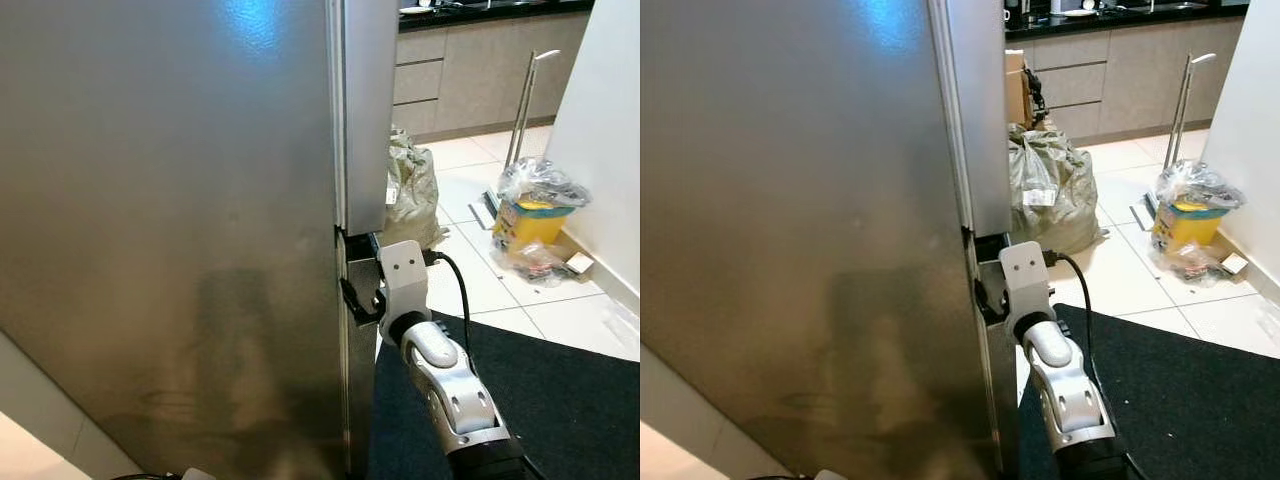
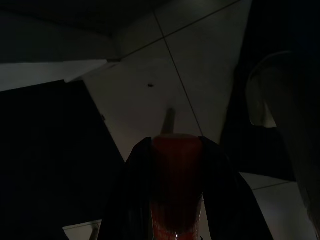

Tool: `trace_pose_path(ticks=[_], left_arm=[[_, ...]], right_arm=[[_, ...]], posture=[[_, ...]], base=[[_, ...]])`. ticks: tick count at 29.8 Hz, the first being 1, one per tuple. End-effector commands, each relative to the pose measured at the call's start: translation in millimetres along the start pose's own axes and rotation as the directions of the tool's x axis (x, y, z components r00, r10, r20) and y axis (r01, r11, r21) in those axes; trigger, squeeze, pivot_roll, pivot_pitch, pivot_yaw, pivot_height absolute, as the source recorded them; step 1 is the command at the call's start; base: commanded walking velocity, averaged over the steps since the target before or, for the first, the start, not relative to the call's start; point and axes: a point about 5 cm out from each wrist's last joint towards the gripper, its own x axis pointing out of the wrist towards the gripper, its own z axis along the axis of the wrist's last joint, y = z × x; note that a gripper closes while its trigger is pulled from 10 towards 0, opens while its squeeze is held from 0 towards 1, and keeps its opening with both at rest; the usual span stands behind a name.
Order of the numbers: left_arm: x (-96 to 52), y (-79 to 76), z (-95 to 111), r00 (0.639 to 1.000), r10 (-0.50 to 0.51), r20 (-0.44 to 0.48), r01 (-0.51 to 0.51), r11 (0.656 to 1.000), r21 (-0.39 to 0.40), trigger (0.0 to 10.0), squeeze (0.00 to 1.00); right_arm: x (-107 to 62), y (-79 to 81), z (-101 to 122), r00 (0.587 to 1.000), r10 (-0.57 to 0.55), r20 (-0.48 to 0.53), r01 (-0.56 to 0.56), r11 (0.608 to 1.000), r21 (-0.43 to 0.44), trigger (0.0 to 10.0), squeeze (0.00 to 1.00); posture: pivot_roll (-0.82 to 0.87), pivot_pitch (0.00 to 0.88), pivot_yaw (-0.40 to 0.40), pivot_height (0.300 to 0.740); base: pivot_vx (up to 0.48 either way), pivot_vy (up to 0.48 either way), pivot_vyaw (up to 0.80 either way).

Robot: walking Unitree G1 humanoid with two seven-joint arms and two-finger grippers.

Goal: Restocking fridge

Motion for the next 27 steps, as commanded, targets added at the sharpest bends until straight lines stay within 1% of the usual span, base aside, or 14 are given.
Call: trace_pose_path(ticks=[1,7,15,19,27], left_arm=[[-0.2,0.4,-1.2,1.000,-0.002,-0.007,0.002,1.000,0.011,10.0,0.00],[-0.2,0.6,-0.7,1.000,-0.002,-0.006,0.002,1.000,0.011,10.0,0.00],[-0.2,1.1,0.0,1.000,-0.002,-0.004,0.002,1.000,0.011,10.0,0.00],[-0.2,1.0,0.2,1.000,-0.004,-0.004,0.004,1.000,0.012,10.0,0.00],[-0.3,1.1,-0.4,1.000,-0.004,-0.004,0.004,1.000,0.012,10.0,0.00]], right_arm=[[0.4,-43.2,26.1,0.966,-0.239,0.097,0.241,0.971,-0.004,10.0,0.00],[-0.5,-50.9,25.3,0.956,-0.279,0.090,0.281,0.960,-0.008,10.0,0.00],[-1.1,-55.6,22.8,0.948,-0.310,0.075,0.312,0.950,-0.013,10.0,0.00],[-3.2,-64.0,19.0,0.937,-0.346,0.054,0.348,0.937,-0.022,10.0,0.00],[-4.2,-66.4,17.0,0.932,-0.359,0.044,0.360,0.932,-0.029,10.0,0.00]], posture=[[-0.18,0.018,0.091,0.740],[-0.18,0.017,0.092,0.740],[-0.18,0.016,0.093,0.740],[-0.18,0.016,0.094,0.740],[-0.18,0.018,0.094,0.740]], base=[[0.000,0.000,0.00],[0.000,0.000,0.00],[0.000,0.000,0.00],[0.000,0.000,0.00],[0.000,0.000,0.00]])
